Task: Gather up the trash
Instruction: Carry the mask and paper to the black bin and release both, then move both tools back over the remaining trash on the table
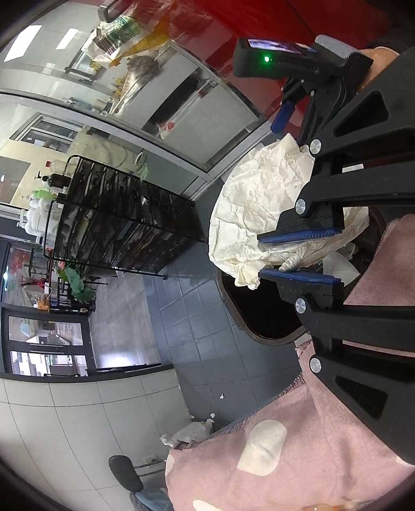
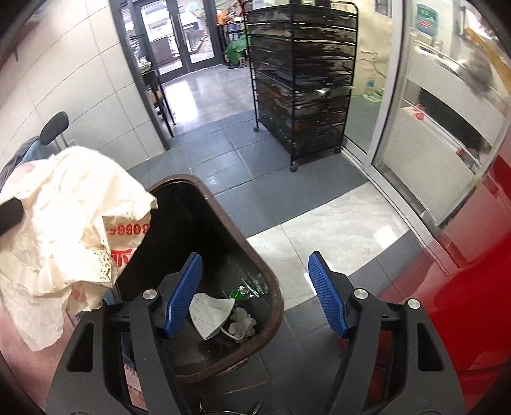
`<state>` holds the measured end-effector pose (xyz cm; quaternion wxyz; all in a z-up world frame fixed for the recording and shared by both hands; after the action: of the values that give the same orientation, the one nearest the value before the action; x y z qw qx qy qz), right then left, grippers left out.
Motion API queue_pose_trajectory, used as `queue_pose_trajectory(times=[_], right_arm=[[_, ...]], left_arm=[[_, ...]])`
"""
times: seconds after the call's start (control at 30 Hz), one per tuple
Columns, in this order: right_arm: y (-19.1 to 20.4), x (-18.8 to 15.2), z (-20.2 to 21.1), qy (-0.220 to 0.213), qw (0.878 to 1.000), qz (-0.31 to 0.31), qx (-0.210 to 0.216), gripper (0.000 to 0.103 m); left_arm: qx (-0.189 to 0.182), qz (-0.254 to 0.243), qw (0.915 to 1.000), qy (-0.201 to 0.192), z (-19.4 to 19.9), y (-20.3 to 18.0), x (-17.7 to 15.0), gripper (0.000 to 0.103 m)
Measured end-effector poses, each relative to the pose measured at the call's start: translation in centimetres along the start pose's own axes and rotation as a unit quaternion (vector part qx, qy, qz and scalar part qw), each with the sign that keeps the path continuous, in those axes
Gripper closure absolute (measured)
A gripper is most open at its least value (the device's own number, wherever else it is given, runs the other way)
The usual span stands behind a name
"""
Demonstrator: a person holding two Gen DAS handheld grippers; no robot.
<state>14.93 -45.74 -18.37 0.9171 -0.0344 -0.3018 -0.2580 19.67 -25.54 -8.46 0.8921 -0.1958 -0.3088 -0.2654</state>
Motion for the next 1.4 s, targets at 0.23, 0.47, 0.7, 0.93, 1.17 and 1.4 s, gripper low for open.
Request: queue_pose_trajectory(times=[0.23, 0.47, 0.7, 0.93, 1.17, 1.4], right_arm=[[-0.9, 0.0, 0.2, -0.001, 1.000, -0.017, -0.003, 0.033], [-1.0, 0.2, 0.8, -0.010, 1.000, -0.019, -0.005, 0.025], [0.9, 0.6, 1.7, -0.020, 1.000, 0.003, 0.016, 0.024], [3.8, 1.1, 2.9, -0.030, 0.998, 0.030, 0.049, 0.023], [7.9, 1.0, 4.6, -0.040, 0.994, 0.067, 0.082, 0.022], [12.2, 0.8, 6.9, -0.054, 0.984, 0.109, 0.126, 0.022]], left_arm=[[0.002, -0.009, 0.9999, -0.005, -0.5, -0.9, -0.2, 0.027], [0.008, -0.009, 0.9995, -0.027, 1.0, -0.9, -0.4, 0.016], [0.017, 0.010, 0.9985, -0.050, 3.8, 0.3, -1.2, 0.012], [0.036, 0.028, 0.9956, -0.082, 7.5, 2.1, -2.5, 0.007], [0.066, 0.044, 0.9905, -0.112, 11.0, 4.2, -3.7, 0.006], [0.100, 0.066, 0.9843, -0.129, 13.5, 6.4, -5.5, 0.006]])
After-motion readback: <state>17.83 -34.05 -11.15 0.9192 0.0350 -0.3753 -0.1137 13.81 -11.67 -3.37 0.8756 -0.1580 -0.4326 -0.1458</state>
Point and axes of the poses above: each gripper's, at about its wrist camera, not at the fingertips, and z roughly against the way its jaws point, y to its left, x to its top, the point moved 3 cm from there along -z, roughly the way its jaws point, and after that the axes turned 3 degrees about z, right-handed, at the moved point
